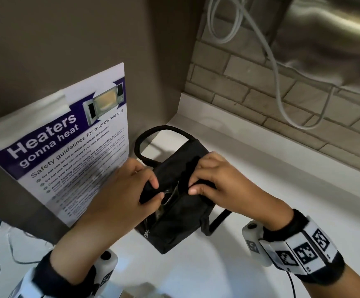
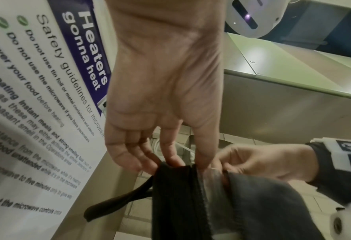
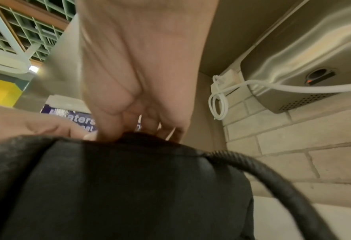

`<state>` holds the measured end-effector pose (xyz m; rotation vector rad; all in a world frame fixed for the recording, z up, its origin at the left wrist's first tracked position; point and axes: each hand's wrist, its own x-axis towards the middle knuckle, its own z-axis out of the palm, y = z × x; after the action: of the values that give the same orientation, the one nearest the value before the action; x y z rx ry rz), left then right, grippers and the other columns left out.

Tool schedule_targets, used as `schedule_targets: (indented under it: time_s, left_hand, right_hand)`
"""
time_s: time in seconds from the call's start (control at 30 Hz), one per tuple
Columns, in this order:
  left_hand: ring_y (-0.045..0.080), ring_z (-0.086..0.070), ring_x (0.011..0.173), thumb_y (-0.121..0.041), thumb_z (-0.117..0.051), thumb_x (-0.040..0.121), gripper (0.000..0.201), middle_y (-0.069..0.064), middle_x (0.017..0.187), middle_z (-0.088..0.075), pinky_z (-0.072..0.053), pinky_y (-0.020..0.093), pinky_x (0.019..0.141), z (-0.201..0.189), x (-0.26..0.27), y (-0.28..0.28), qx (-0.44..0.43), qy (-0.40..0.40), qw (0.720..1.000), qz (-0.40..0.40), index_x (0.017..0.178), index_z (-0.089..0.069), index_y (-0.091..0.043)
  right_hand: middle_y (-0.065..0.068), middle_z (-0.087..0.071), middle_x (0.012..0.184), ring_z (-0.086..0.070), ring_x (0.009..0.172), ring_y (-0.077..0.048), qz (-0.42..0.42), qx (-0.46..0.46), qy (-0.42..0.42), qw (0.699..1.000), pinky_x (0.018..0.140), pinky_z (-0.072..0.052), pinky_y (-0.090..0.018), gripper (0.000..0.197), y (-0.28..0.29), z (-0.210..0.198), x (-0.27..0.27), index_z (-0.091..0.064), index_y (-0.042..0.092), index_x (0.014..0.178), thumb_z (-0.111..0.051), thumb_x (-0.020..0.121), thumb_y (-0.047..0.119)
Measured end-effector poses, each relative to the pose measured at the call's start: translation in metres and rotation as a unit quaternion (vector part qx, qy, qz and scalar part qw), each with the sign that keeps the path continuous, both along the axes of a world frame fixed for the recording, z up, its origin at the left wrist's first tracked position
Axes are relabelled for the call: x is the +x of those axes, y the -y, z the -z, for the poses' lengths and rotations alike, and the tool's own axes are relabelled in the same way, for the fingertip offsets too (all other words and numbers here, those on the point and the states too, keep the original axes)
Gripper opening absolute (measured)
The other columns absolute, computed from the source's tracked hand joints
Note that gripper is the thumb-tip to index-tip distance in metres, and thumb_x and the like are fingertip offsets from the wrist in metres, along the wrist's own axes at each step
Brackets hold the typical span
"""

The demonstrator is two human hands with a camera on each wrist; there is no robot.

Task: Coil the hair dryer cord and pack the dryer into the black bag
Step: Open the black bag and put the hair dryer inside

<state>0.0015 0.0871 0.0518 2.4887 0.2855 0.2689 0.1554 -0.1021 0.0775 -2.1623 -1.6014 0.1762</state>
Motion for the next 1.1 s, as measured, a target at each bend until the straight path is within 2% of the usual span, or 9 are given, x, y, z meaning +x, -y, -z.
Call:
schedule_targets:
  time_s: [0.2,0.37,0.43,0.63,0.83,0.93,1.0,1.07,1.1]
  left_hand:
    - [0.013,-0.048,0.090,-0.043,-0.065,0.077,0.013,-0.009,0.091,-0.041,-0.040,0.026,0.068,-0.003,0.006,0.005,0.034,0.016,0.997,-0.061,0.077,-0.060,-0.031]
    - [0.014,-0.048,0.066,-0.029,-0.066,0.080,0.013,-0.008,0.074,-0.046,-0.044,0.031,0.051,-0.014,0.011,0.024,0.029,0.102,0.993,-0.045,0.074,-0.057,-0.022]
    - [0.014,-0.049,0.067,-0.030,-0.064,0.081,0.013,-0.008,0.074,-0.047,-0.045,0.030,0.052,-0.013,0.011,0.028,0.005,0.117,0.992,-0.048,0.075,-0.057,-0.021]
    - [0.012,-0.054,0.068,-0.033,-0.062,0.085,0.013,-0.008,0.077,-0.049,-0.050,0.039,0.058,-0.004,0.012,0.033,-0.050,0.107,0.993,-0.031,0.077,-0.055,-0.025]
    - [0.013,-0.054,0.064,-0.044,-0.054,0.086,0.019,-0.009,0.070,-0.049,-0.051,0.040,0.058,0.001,0.000,0.034,-0.038,0.062,0.996,-0.044,0.077,-0.051,-0.027]
    - [0.017,-0.049,0.054,-0.065,-0.021,0.085,0.052,-0.005,0.058,-0.046,-0.038,0.031,0.046,0.016,-0.007,0.031,0.052,-0.052,0.995,-0.064,0.076,-0.053,-0.025]
    - [0.021,-0.045,0.055,-0.067,0.024,0.069,0.102,-0.004,0.064,-0.049,-0.021,0.028,0.042,0.027,-0.007,0.029,0.158,-0.152,0.975,-0.021,0.103,-0.063,-0.027]
    - [0.023,-0.043,0.059,-0.057,0.037,0.058,0.118,-0.002,0.075,-0.054,-0.015,0.028,0.042,0.038,-0.003,0.026,0.185,-0.217,0.959,-0.004,0.124,-0.057,-0.029]
    - [0.024,-0.045,0.061,-0.061,0.032,0.064,0.112,-0.002,0.075,-0.055,-0.015,0.028,0.042,0.044,-0.001,0.024,0.152,-0.226,0.962,-0.023,0.119,-0.061,-0.029]
  right_hand:
    - [0.011,-0.059,0.083,-0.043,0.092,-0.007,0.036,0.060,0.053,0.996,0.089,-0.034,-0.023,0.021,0.006,0.001,-0.009,-0.071,0.025,0.086,-0.057,0.086,0.041]
    - [0.007,-0.060,0.078,-0.050,0.086,-0.016,0.112,0.087,0.140,0.980,0.084,-0.037,-0.026,0.022,0.003,0.001,-0.012,-0.071,0.024,0.083,-0.057,0.086,0.041]
    - [0.006,-0.060,0.076,-0.053,0.082,-0.020,0.144,0.098,0.155,0.972,0.079,-0.044,-0.033,0.018,0.001,0.002,-0.014,-0.071,0.023,0.083,-0.061,0.085,0.038]
    - [0.010,-0.062,0.079,-0.054,0.086,-0.017,0.158,0.024,0.192,0.968,0.085,-0.035,-0.034,0.035,-0.012,0.006,-0.030,-0.053,0.022,0.094,-0.047,0.082,0.054]
    - [0.002,-0.057,0.059,-0.053,0.071,-0.022,0.223,0.095,0.233,0.942,0.077,-0.038,-0.034,0.008,-0.023,0.014,-0.030,-0.054,0.012,0.089,-0.053,0.081,0.012]
    - [0.000,-0.056,0.061,-0.053,0.069,-0.021,0.243,0.129,0.227,0.934,0.078,-0.038,-0.033,0.009,-0.025,0.017,-0.031,-0.048,0.014,0.090,-0.049,0.085,0.007]
    - [-0.001,-0.057,0.063,-0.053,0.069,-0.022,0.247,0.134,0.222,0.933,0.079,-0.037,-0.033,0.007,-0.026,0.020,-0.030,-0.047,0.014,0.091,-0.045,0.087,0.008]
    - [-0.001,-0.058,0.064,-0.054,0.071,-0.022,0.240,0.142,0.210,0.937,0.080,-0.037,-0.033,0.008,-0.026,0.022,-0.028,-0.047,0.015,0.092,-0.044,0.088,0.009]
    - [0.000,-0.059,0.066,-0.055,0.073,-0.021,0.234,0.144,0.200,0.940,0.080,-0.037,-0.033,0.008,-0.026,0.022,-0.028,-0.048,0.015,0.093,-0.044,0.089,0.009]
